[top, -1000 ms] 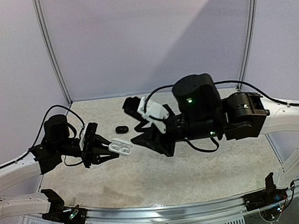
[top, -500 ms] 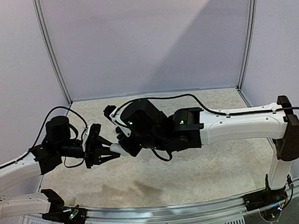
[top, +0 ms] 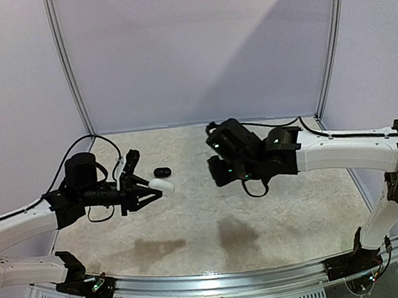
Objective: Insert the wireless bluetooth earbuds into the charging case
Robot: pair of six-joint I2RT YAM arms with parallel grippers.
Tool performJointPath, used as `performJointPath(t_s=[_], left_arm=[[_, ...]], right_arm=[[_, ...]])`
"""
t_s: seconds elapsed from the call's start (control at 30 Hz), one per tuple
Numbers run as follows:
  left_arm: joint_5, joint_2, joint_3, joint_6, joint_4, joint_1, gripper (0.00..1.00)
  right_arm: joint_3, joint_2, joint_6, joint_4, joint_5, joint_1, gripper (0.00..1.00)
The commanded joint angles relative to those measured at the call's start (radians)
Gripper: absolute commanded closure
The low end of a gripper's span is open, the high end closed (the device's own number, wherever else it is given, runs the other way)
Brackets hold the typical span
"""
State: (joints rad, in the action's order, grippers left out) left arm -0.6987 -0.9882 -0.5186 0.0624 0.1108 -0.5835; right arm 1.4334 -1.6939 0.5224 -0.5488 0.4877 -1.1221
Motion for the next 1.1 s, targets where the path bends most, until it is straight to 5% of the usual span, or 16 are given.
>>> performJointPath(t_s=[0.0,0.27,0.67,0.87,0.93,1.07], left_arm=[[0.146,-0.079,-0.067,0.196,-0.073,0.021,1.00],[0.170,-0.468,-0.355,0.281,-0.357,0.034,1.00],[0.019,-1.089,-0.804,0.398,-0.559,0.045,0.94],[0.073,-1.087,-0.798,0.431,-0.553,0.047,0.41],[0.130,-1.065,-0.795,0.426,-0.608,0.047,0.05],[0.245,-0.967,-0.811,0.357,-0.754,0.054,0.01]], right_arm=[[-0.235,0.116,0.265,-0.061,-0.049,0.133,0.48],[-0.543,0.320,0.383,0.061,-0.078,0.244,0.27],[-0.678,0.455,0.462,0.060,-0.091,0.276,0.07],[-0.647,0.439,0.442,0.060,-0.091,0.278,0.05],[-0.630,0.434,0.432,0.056,-0.098,0.285,0.05],[-0.611,0.438,0.399,0.066,-0.141,0.334,0.01]])
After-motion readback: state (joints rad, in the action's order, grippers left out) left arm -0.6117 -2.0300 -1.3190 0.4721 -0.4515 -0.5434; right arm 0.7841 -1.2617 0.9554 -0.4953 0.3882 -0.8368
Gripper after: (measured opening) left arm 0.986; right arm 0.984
